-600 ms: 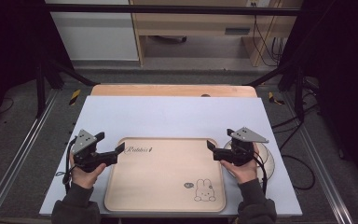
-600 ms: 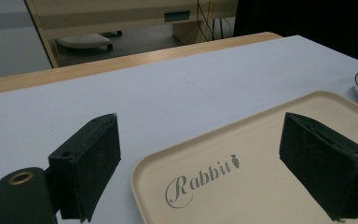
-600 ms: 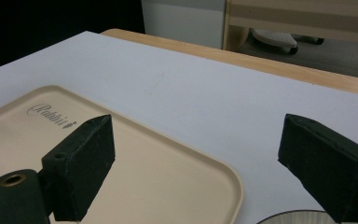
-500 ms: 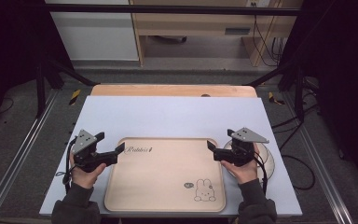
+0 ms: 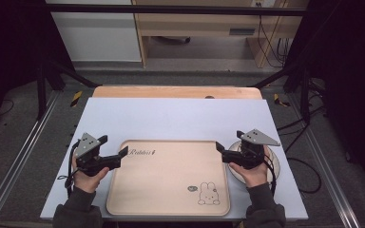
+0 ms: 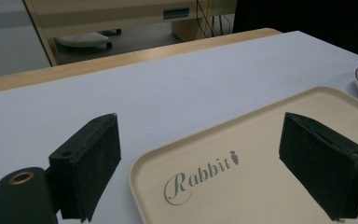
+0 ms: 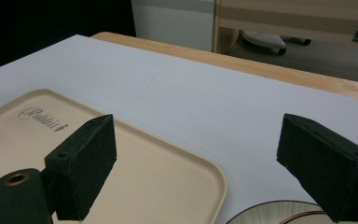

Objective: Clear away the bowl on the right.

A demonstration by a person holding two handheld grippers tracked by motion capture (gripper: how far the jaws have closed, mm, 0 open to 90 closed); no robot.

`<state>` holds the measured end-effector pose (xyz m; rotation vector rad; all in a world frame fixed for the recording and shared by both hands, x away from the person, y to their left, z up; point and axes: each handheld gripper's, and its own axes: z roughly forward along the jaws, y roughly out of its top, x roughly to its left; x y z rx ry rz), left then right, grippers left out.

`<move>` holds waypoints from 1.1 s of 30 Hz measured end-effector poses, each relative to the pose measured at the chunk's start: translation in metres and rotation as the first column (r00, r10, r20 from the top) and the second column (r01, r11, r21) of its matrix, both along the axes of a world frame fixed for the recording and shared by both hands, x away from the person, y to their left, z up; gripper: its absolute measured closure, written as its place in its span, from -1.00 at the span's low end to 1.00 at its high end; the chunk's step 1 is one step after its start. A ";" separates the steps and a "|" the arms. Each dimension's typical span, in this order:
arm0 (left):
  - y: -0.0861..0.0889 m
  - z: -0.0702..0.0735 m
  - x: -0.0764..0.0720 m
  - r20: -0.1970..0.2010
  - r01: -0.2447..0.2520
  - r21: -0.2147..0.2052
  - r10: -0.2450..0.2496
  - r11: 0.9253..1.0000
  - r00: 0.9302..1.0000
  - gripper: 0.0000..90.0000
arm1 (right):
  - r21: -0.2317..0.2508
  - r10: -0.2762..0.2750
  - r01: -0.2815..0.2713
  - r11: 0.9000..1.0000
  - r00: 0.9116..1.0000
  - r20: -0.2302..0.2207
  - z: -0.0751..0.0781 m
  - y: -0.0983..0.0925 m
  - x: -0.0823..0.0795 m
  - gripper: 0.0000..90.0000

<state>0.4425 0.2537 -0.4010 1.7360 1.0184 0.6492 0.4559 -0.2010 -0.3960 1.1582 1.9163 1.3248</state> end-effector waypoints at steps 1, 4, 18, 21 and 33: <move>0.000 0.000 0.000 0.000 0.000 0.000 0.000 1.000 1.000 -0.73 | 0.000 0.000 0.000 1.000 1.000 0.000 0.000 0.000 0.000 -0.73; 0.000 0.001 0.000 0.003 0.000 -0.002 0.000 1.000 1.000 -0.73 | -0.009 -0.010 0.010 1.000 1.000 0.004 0.002 -0.002 -0.001 -0.73; 0.000 0.000 0.000 0.002 0.000 0.000 0.000 1.000 1.000 -0.73 | -0.002 -0.043 0.043 0.999 0.999 0.021 0.010 -0.015 -0.004 -0.72; 0.000 0.000 0.000 0.001 0.001 0.006 -0.001 1.000 1.000 -0.73 | -0.002 -0.056 0.056 0.998 0.998 0.019 0.011 -0.018 -0.004 -0.72; -0.001 -0.001 0.001 0.000 -0.001 0.011 0.001 1.000 1.000 -0.73 | 0.000 -0.119 0.119 0.993 0.993 0.015 0.012 -0.037 -0.005 -0.66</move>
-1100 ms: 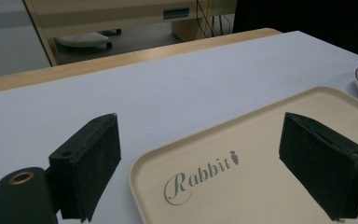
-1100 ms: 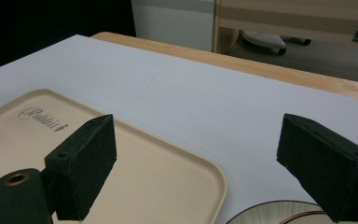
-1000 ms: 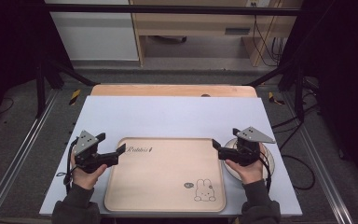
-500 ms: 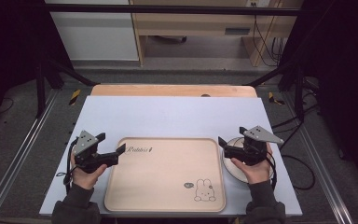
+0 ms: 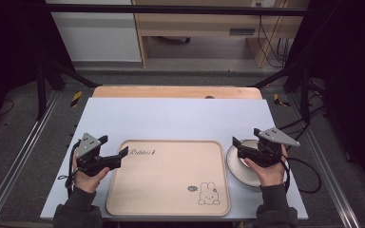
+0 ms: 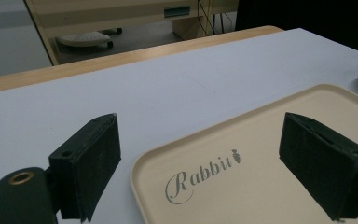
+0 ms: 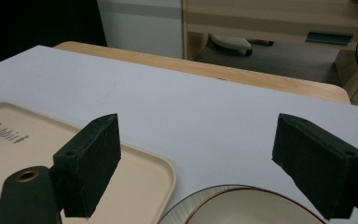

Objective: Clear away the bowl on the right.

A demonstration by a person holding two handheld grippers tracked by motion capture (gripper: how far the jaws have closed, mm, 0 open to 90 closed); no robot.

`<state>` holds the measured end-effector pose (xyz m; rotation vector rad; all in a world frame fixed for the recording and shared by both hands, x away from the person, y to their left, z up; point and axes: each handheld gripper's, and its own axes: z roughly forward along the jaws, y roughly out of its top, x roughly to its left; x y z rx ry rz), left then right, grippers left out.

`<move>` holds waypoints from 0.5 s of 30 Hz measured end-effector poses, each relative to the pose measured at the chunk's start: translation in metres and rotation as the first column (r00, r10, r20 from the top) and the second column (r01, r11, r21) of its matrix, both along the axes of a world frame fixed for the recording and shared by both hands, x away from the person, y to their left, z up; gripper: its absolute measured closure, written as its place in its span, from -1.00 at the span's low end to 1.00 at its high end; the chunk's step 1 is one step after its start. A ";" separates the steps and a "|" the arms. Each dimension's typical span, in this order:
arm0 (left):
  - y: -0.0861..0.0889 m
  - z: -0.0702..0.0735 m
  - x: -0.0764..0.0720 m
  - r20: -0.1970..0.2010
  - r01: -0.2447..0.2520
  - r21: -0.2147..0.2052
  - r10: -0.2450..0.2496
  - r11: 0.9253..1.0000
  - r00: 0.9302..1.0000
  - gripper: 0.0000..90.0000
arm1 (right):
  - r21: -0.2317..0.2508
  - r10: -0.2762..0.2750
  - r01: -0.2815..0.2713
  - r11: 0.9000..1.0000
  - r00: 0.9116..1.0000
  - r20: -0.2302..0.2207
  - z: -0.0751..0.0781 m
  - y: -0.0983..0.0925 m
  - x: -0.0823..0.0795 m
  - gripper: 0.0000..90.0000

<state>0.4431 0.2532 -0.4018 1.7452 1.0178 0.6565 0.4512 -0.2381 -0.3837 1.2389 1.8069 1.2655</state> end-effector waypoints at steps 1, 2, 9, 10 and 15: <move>0.000 0.000 0.000 0.000 0.000 0.000 0.000 1.000 1.000 -0.73 | 0.000 -0.006 0.006 1.000 1.000 -0.001 0.000 -0.002 0.000 -0.66; 0.000 0.000 0.000 0.000 0.000 0.000 0.000 1.000 1.000 -0.73 | 0.002 -0.007 0.007 1.000 1.000 0.001 0.001 -0.003 0.000 -0.65; 0.001 0.000 0.000 -0.001 0.000 -0.004 0.000 1.000 1.000 -0.73 | -0.020 -0.034 0.034 0.999 0.999 0.013 0.002 -0.012 -0.001 -0.62; 0.001 0.000 0.000 -0.001 0.000 -0.004 0.000 1.000 1.000 -0.73 | -0.020 -0.034 0.034 0.999 0.999 0.013 0.002 -0.012 -0.001 -0.62; 0.000 0.000 0.000 -0.001 0.002 -0.001 -0.002 1.000 1.000 -0.73 | -0.026 -0.064 0.063 0.998 0.998 -0.026 -0.001 -0.020 0.000 -0.60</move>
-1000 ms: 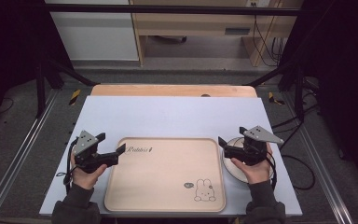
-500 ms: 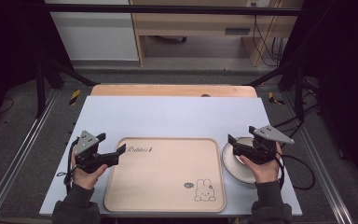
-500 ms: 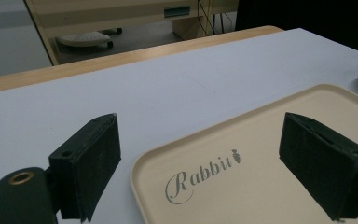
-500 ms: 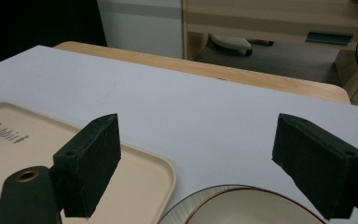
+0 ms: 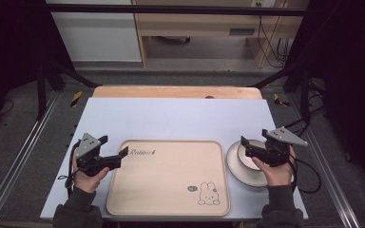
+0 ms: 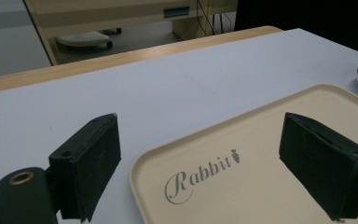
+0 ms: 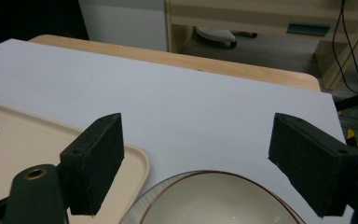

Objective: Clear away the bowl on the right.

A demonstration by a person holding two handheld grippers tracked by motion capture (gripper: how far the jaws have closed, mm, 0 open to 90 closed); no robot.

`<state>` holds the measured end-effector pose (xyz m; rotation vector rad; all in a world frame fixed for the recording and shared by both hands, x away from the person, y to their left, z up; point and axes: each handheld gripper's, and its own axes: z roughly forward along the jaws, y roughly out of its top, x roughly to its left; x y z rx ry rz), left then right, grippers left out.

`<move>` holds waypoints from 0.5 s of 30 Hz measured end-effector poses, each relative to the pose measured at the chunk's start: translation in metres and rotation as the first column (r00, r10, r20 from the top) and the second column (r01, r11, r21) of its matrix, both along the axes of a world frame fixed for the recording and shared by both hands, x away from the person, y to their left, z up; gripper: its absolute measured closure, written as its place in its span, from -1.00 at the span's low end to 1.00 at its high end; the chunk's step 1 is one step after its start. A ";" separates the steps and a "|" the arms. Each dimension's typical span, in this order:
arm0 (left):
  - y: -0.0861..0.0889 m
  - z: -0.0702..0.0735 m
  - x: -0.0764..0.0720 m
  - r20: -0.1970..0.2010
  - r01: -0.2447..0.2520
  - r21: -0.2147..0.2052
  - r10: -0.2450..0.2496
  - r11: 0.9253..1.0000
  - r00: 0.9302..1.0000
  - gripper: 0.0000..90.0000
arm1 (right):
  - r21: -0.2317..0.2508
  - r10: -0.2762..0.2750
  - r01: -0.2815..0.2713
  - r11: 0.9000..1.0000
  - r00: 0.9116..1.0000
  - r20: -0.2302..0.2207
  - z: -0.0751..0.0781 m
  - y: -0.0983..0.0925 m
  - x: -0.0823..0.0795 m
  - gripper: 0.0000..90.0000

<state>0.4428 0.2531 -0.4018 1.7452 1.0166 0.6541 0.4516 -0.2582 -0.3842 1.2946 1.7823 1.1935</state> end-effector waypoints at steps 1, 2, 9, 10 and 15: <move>0.000 0.000 0.000 0.000 0.000 0.000 0.000 1.000 1.000 -0.73 | 0.000 0.000 0.000 1.000 1.000 0.000 0.000 0.000 0.000 -0.60; 0.000 0.000 0.000 -0.001 0.001 0.001 -0.001 1.000 1.000 -0.73 | -0.004 -0.007 0.007 1.000 1.000 -0.006 -0.001 -0.002 0.001 -0.60; 0.000 0.000 0.000 -0.004 0.002 0.002 -0.002 1.000 1.000 -0.73 | 0.000 -0.042 0.042 0.999 0.998 -0.053 -0.002 -0.013 0.002 -0.58; 0.000 0.000 0.000 -0.004 0.003 0.001 -0.003 1.000 1.000 -0.73 | -0.001 -0.046 0.046 0.999 0.997 -0.058 -0.003 -0.014 0.002 -0.57; 0.000 -0.001 0.000 -0.005 0.005 0.002 -0.005 1.000 1.000 -0.73 | 0.001 -0.075 0.075 0.997 0.993 -0.096 -0.004 -0.021 0.002 -0.46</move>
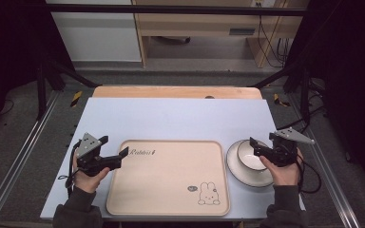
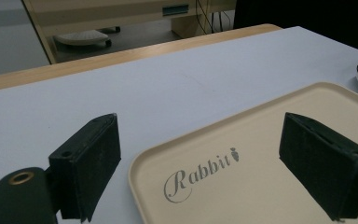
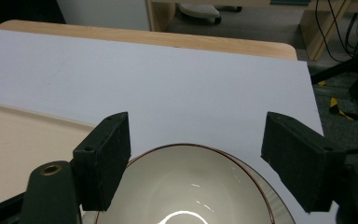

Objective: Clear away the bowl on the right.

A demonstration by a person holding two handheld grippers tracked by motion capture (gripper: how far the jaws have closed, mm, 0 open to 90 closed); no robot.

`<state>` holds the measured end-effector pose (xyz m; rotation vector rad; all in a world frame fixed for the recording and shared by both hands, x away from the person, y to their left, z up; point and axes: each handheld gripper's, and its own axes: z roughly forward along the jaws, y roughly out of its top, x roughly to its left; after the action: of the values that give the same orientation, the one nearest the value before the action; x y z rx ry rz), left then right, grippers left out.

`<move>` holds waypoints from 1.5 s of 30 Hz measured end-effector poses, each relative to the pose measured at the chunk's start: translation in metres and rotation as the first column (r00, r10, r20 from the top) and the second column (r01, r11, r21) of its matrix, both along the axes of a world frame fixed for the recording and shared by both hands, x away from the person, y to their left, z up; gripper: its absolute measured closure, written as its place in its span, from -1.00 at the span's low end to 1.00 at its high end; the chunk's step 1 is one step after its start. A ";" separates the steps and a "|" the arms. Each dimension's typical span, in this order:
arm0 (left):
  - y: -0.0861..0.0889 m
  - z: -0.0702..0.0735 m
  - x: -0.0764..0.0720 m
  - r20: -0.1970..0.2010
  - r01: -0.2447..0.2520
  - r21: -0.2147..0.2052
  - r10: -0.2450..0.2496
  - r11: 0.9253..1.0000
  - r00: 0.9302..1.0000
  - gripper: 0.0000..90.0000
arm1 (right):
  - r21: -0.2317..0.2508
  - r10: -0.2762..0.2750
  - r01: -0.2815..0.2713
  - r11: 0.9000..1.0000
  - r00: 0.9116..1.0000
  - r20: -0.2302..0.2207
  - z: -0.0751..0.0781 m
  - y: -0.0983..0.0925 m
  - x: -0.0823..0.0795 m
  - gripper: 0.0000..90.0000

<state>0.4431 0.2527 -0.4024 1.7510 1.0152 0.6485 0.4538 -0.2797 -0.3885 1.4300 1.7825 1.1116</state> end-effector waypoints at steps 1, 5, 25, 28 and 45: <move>0.000 0.000 0.000 0.000 0.000 -0.001 0.000 1.000 1.000 -0.73 | -0.002 -0.007 0.007 1.000 1.000 -0.006 0.000 -0.001 0.000 -0.44; -0.001 0.000 0.000 -0.001 0.004 0.001 -0.004 1.000 1.000 -0.73 | 0.002 -0.031 0.031 1.000 0.999 -0.042 -0.003 -0.006 0.001 -0.38; -0.001 0.000 0.000 -0.002 0.005 0.005 -0.005 1.000 1.000 -0.73 | -0.038 -0.105 0.099 0.994 0.967 -0.234 -0.023 -0.021 0.011 0.11; -0.002 0.000 0.000 -0.002 0.006 0.006 -0.006 1.000 1.000 -0.73 | -0.052 -0.111 0.101 0.994 0.958 -0.263 -0.026 -0.022 0.012 0.15; -0.002 -0.001 0.000 -0.004 0.008 0.011 -0.008 1.000 1.000 -0.73 | -0.053 -0.140 0.130 0.990 0.923 -0.358 -0.038 -0.028 0.017 0.31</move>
<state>0.4429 0.2505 -0.4031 1.7660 1.0082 0.6467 0.4711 -0.3076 -0.4267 1.8023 1.8979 0.7849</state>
